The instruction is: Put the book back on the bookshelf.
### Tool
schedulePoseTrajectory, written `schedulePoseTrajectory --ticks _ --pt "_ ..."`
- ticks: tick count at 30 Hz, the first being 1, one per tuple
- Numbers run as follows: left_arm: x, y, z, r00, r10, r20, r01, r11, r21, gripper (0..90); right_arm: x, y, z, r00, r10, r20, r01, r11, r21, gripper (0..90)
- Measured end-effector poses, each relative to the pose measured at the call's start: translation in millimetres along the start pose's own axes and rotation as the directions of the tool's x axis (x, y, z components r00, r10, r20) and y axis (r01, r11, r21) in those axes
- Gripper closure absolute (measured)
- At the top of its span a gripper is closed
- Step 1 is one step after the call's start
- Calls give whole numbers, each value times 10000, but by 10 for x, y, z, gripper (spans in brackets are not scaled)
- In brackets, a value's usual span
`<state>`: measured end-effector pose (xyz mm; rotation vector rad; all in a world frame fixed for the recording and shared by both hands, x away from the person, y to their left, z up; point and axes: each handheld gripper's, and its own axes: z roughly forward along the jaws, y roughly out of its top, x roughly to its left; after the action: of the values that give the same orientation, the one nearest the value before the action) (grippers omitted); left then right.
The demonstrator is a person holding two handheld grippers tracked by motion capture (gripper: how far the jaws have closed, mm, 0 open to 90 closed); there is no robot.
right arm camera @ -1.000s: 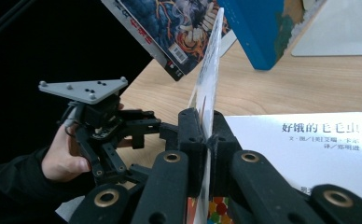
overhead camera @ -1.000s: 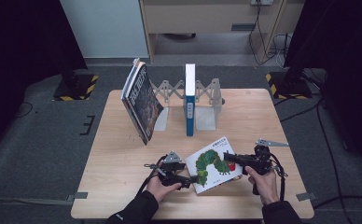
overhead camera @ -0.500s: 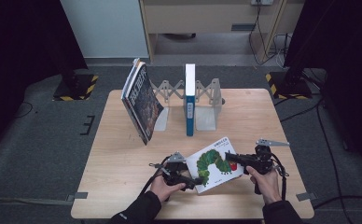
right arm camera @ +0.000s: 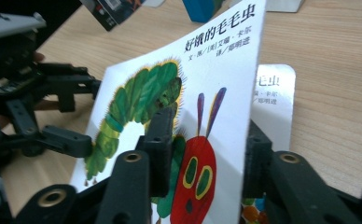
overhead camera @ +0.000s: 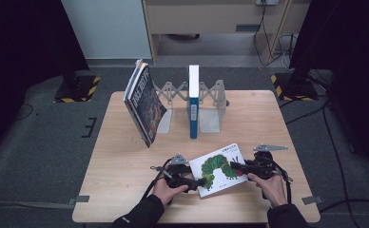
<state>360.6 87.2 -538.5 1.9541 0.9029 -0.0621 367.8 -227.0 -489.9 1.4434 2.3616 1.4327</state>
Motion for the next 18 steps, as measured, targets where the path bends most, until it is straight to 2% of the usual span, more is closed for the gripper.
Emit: schedulePoseTrajectory --ticks 3,6,13,17,18 --pt "2 0 -2 10000 -23 -7 23 10000 -6 163 8 -28 56 9984 -374 427 365 9991 234 564" --pt "5 -2 -4 10000 -51 9 51 10000 -16 163 2 -45 85 9981 -323 519 304 9988 375 558" --pt "9 -4 -4 10000 -40 42 40 10000 -33 162 40 -76 187 9992 -250 315 227 9971 729 545" --pt "8 -6 -3 9999 -114 62 115 9999 -60 199 100 -70 245 9992 -406 37 403 9969 682 537" --pt "13 -8 -5 9998 -166 79 167 9998 -92 204 109 -71 251 9987 -484 128 473 9961 739 531"
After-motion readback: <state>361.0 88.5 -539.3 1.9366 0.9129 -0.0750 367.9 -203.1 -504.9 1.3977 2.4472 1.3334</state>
